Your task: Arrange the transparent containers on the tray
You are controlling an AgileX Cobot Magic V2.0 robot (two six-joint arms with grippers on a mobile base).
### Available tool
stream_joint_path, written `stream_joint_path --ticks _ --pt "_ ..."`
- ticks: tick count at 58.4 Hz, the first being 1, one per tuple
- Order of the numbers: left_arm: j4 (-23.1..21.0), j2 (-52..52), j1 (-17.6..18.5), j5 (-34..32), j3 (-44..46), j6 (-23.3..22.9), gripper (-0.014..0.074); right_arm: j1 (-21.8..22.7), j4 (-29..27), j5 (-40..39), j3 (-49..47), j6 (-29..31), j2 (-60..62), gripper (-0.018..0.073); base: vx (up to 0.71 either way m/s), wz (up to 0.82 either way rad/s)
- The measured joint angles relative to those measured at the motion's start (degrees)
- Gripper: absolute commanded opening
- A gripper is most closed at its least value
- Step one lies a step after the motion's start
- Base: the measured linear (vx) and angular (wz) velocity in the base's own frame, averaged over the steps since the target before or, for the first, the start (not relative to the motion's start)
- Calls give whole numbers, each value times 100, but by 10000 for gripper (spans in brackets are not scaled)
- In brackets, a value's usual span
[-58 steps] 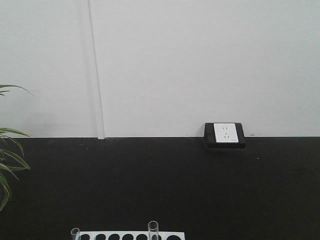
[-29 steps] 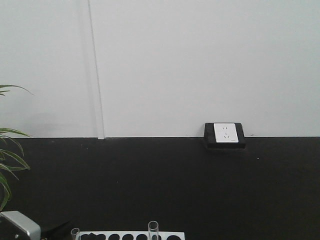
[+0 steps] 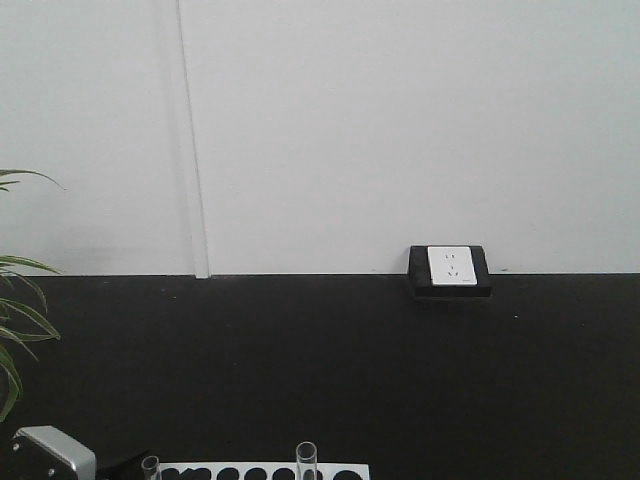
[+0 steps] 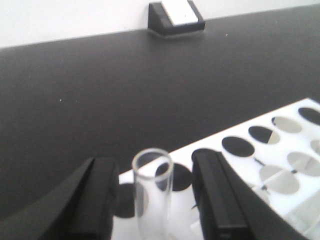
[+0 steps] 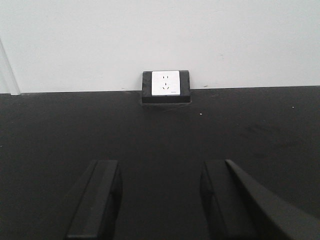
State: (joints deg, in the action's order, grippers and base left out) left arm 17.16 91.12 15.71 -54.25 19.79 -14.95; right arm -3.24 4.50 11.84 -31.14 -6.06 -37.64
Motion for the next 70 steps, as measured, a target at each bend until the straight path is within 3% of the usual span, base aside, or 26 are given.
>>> stream_joint_path --ticks 28,54,70 --pt "0 0 0 -18 0 0 363 0 0 0 0 0 0 439 0 0" --pt "-14 -17 0 -18 0 0 132 0 0 0 0 0 0 439 0 0" --pt "-537 -748 0 0 0 0 125 0 0 -38 0 0 0 439 0 0"
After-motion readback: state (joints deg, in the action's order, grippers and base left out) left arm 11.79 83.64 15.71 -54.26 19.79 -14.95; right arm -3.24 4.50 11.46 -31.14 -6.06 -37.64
